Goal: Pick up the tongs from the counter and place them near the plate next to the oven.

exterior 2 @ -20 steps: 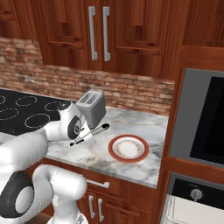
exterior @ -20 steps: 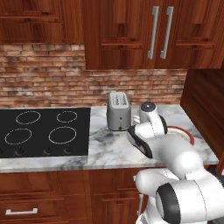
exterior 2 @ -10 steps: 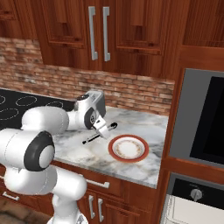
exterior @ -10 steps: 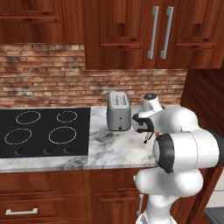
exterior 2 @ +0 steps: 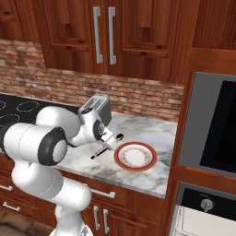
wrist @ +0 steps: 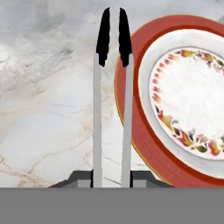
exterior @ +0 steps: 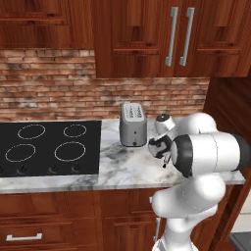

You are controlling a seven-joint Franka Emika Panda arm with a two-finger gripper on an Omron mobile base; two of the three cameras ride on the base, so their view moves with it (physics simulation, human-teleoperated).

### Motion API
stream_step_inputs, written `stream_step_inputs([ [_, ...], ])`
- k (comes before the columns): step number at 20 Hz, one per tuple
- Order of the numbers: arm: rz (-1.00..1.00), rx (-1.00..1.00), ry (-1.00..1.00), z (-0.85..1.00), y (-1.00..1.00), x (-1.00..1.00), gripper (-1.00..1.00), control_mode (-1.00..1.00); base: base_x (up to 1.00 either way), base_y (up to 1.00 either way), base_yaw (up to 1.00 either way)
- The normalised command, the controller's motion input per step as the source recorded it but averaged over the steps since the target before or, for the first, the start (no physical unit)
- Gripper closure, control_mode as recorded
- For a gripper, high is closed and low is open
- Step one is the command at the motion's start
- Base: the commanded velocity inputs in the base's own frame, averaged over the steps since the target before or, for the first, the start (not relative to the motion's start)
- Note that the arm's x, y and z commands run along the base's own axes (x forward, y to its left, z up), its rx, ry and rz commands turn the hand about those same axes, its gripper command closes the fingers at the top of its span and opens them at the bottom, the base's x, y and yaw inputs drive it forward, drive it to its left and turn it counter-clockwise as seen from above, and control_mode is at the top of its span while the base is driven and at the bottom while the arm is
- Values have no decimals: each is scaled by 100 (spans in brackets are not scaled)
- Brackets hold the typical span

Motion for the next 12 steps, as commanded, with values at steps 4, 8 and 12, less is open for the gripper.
stream_step_inputs([
  [4,9,-7,0,-38,0,4,100,-100,0,0,0],
  [8,7,-5,0,-21,0,15,100,-100,0,0,0],
  [12,6,-7,1,-16,0,24,100,-100,0,0,0],
])
